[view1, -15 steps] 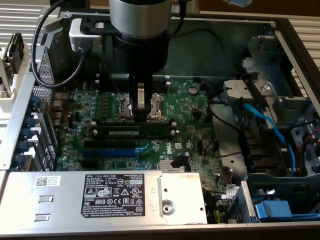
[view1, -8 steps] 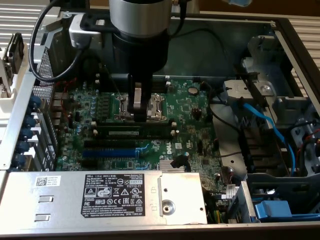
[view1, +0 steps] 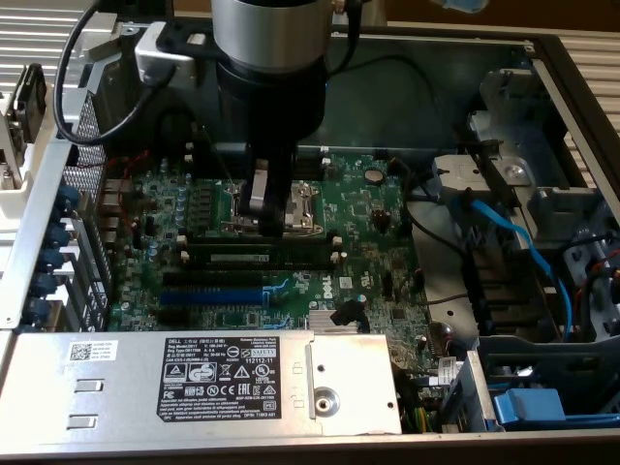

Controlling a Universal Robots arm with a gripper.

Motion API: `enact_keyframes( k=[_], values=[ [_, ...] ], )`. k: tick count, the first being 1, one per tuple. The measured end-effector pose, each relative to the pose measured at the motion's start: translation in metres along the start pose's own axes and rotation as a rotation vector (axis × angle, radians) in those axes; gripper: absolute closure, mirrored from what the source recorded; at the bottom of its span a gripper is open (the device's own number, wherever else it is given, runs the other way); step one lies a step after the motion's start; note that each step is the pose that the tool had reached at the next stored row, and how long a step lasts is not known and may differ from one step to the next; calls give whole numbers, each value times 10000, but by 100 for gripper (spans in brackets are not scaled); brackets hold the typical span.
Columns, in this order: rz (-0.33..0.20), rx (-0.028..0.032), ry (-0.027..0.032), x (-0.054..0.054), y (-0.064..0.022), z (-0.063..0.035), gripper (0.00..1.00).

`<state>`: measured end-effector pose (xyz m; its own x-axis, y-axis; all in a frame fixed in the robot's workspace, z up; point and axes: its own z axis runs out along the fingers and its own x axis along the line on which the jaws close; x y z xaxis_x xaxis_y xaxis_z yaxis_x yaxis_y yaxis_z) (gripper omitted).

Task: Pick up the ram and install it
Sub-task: 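Press down the ram until it locks into place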

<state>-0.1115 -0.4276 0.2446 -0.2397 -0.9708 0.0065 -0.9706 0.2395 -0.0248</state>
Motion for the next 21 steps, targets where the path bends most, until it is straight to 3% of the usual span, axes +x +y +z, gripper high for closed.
enact_keyframes(
  k=[6, 21],
  values=[
    [1169, -7, 29, 0, 0, -3, 90],
    [3198, -20, 80, 0, -1, -11, 90]
  ],
)
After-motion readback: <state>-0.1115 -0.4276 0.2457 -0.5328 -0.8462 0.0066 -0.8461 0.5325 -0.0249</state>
